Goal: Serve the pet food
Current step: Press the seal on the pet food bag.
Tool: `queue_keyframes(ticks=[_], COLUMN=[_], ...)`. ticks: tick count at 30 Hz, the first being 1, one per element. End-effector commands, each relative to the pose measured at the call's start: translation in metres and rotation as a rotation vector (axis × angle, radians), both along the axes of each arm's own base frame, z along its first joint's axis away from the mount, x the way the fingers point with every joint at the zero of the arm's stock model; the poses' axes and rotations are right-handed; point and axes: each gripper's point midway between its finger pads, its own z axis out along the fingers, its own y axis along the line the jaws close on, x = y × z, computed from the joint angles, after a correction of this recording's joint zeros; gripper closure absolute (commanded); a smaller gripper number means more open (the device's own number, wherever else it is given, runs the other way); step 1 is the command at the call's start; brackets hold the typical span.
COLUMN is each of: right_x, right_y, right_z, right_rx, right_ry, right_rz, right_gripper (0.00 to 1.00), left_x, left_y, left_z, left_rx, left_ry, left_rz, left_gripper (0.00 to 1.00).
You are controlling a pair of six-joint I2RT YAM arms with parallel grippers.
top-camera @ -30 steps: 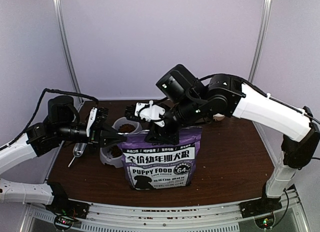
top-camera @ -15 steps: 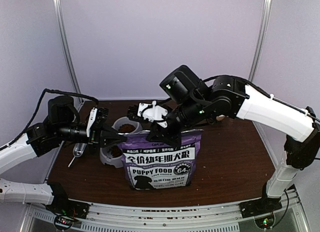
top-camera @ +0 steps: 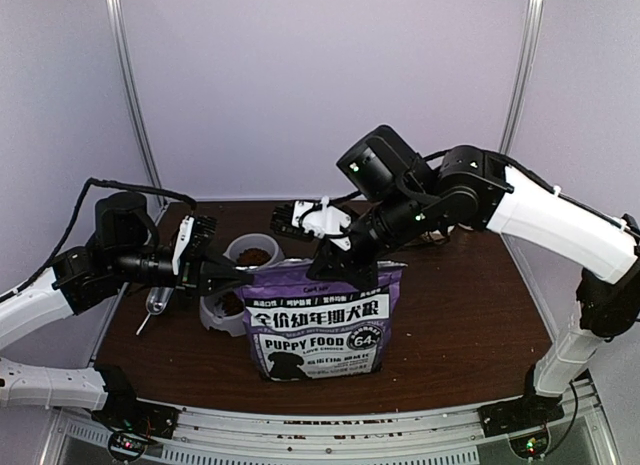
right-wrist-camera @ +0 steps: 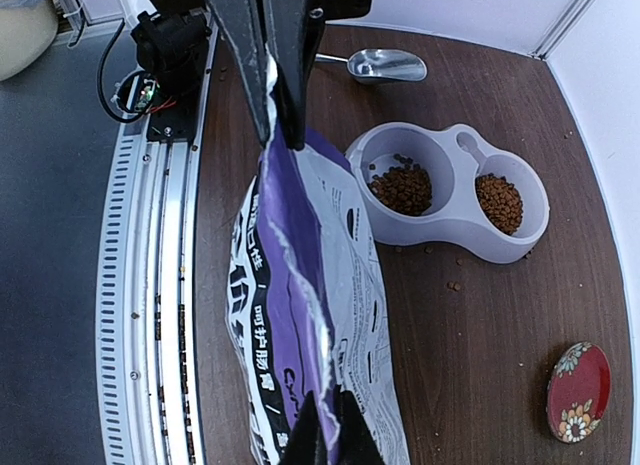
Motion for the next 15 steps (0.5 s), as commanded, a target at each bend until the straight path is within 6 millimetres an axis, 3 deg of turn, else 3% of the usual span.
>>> queue_keyframes(ticks=[1,4,6,10,15], right_x=[0.009,0.011,0.011,0.01,0.009], right_y=[-0.024,-0.029,-0.033,-0.037,-0.038], right_z=[0.006,0.001,-0.001,-0.004,0.0], right_rx=[-0.019,-0.04,-0.05,-0.052,-0.027], right_ry=[-0.013,-0.007,-0.001,0.013,0.012], right_rz=[-0.065,-0.079,-0.084,-0.087,-0.085], right_gripper=[0.96,0.8,0.77,1.0,1.0], left_x=[-0.011,-0.011,-0.011,-0.011,-0.011], left_y=[0.001,0.001,0.001,0.0,0.0], left_z=[0.022,0.022,0.022,0.022,0.022], left_rx=[-0.072,-0.072,-0.072,-0.072,-0.072], left_ry=[-0.07,-0.07,-0.07,-0.071,-0.07], left_rz=[-0.055,-0.055,-0.056,-0.055,-0.057], left_gripper=[1.0,1.0,1.0,1.0,1.0])
